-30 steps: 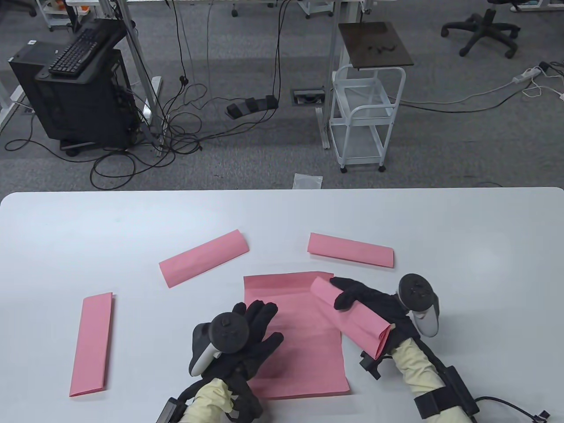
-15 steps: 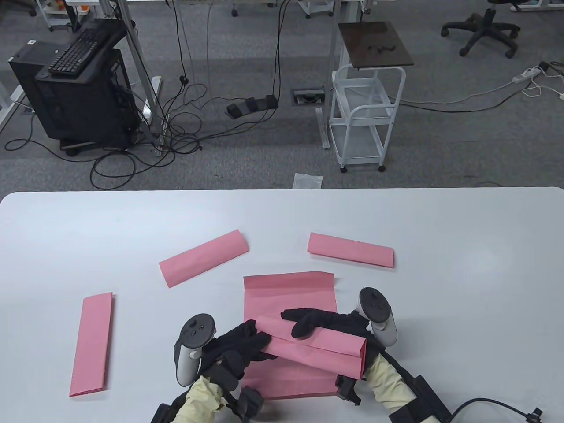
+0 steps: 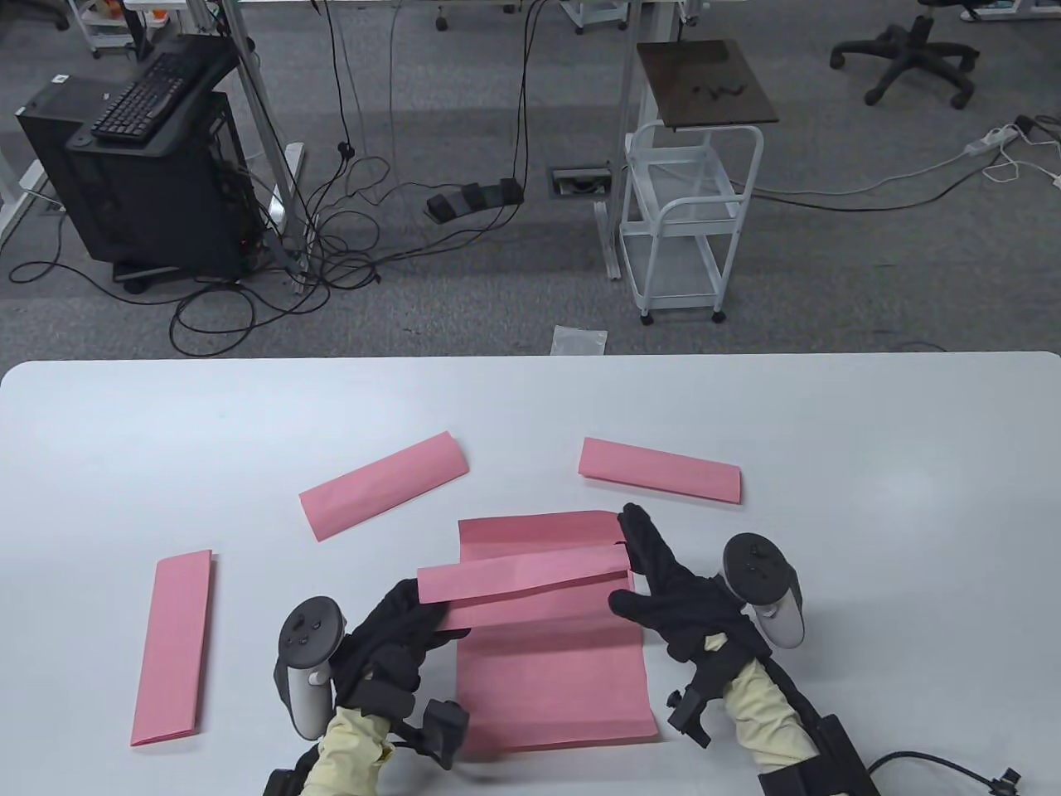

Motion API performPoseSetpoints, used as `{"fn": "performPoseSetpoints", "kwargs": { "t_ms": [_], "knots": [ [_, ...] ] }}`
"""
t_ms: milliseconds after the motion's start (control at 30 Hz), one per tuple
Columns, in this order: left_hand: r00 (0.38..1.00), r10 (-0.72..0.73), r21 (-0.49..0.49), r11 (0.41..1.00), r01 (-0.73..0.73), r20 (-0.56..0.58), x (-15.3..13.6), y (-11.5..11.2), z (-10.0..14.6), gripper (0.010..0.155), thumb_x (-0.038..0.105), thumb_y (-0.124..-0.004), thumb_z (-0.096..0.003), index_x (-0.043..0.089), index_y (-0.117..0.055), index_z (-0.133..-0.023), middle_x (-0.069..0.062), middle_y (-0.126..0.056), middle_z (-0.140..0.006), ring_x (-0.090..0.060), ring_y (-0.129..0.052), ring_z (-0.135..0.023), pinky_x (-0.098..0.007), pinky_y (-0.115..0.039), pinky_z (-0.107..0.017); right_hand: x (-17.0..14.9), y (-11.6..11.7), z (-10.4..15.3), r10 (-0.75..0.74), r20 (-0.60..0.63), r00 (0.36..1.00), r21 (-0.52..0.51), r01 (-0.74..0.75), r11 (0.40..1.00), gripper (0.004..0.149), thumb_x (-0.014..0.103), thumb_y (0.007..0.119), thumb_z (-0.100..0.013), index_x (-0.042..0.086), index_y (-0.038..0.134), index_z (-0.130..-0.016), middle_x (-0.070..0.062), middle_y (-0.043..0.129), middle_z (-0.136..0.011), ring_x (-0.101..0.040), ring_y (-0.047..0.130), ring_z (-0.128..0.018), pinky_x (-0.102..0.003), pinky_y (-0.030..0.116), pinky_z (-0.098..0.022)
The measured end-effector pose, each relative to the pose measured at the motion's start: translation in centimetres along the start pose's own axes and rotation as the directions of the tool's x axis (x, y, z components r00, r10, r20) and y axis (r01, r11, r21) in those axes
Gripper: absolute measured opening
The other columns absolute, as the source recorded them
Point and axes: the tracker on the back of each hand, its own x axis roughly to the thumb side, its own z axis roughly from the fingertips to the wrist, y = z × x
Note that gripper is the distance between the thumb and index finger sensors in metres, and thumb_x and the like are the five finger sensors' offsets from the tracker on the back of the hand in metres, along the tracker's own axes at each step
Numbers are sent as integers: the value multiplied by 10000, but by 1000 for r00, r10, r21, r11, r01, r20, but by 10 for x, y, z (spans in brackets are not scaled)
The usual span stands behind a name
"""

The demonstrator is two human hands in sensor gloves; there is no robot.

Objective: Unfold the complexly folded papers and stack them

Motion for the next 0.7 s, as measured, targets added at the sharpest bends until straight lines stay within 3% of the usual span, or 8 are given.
{"fn": "performPoseSetpoints", "kwargs": {
  "t_ms": [67, 100, 133, 233, 400, 467, 533, 700],
  "knots": [
    [1000, -4, 11, 1000, 4, -5, -1, -1, 0, 389, 369, -734, -544, 227, -721, -905, 13, -940, -792, -175, -999, -706, -444, -726, -661, 1, 0, 2, 27, 31, 999, -187, -21, 982, 651, 316, 769, -486, 240, 491, -1070, -68, 741, -971, -348, 792, -804, -636, 361, -732],
    [1000, -15, -4, 1000, 15, -1, -2, -1, -1, 390, 368, -735, -544, 224, -723, -906, 11, -940, -793, -176, -998, -706, -447, -723, -663, -1, -2, 4, -17, 59, 998, -315, 35, 948, 508, 319, 756, -486, 191, 690, -973, -48, 860, -842, -327, 867, -681, -615, 422, -722],
    [999, -31, -29, 999, 31, 9, -1, -1, -2, 388, 367, -733, -546, 227, -721, -908, 10, -939, -796, -179, -996, -710, -450, -718, -667, -3, -3, 3, -100, 86, 991, -349, 124, 929, 444, 327, 763, -478, 158, 787, -888, -56, 910, -765, -338, 889, -612, -617, 442, -710],
    [997, -64, -68, 995, 67, 34, -1, -4, -4, 389, 357, -722, -549, 222, -719, -915, -3, -932, -807, -195, -989, -721, -465, -702, -676, -10, -4, 3, -278, 64, 958, -253, 286, 924, 386, 313, 753, -497, 108, 818, -818, -83, 918, -701, -367, 869, -585, -635, 406, -707],
    [976, -198, -205, 956, 212, 86, 3, -5, -9, 390, 369, -716, -557, 271, -732, -934, -13, -962, -743, -217, -1000, -637, -492, -684, -680, -15, -9, 5, -229, 7, 973, -343, 217, 914, 376, 314, 739, -502, 41, 831, -743, -79, 933, -563, -332, 892, -477, -635, 424, -694],
    [956, -278, -210, 933, 291, 89, 5, -3, -9, 392, 396, -721, -557, 283, -765, -930, 15, -990, -627, -189, -1012, -530, -501, -689, -675, -14, -9, 5, -219, 5, 976, -377, 204, 904, 375, 311, 742, -496, 31, 834, -729, -66, 932, -523, -326, 901, -479, -633, 432, -694],
    [939, -335, -201, 917, 344, 76, 6, 0, -9, 390, 404, -750, -541, 269, -826, -899, 68, -1015, -370, -115, -1018, -292, -482, -743, -635, -13, -9, 5, -197, 25, 980, -369, 192, 910, 375, 309, 741, -496, 28, 833, -727, -57, 929, -506, -314, 904, -463, -633, 434, -694],
    [956, -288, -239, 933, 268, -52, 1, 4, -8, 405, 380, -753, -542, 201, -845, -893, 114, -1026, -263, -72, -1039, -178, -436, -807, -579, -6, -6, 4, -82, 63, 995, -366, 100, 925, 374, 321, 729, -495, 56, 830, -739, -43, 926, -524, -314, 896, -511, -634, 408, -709]
  ]
}}
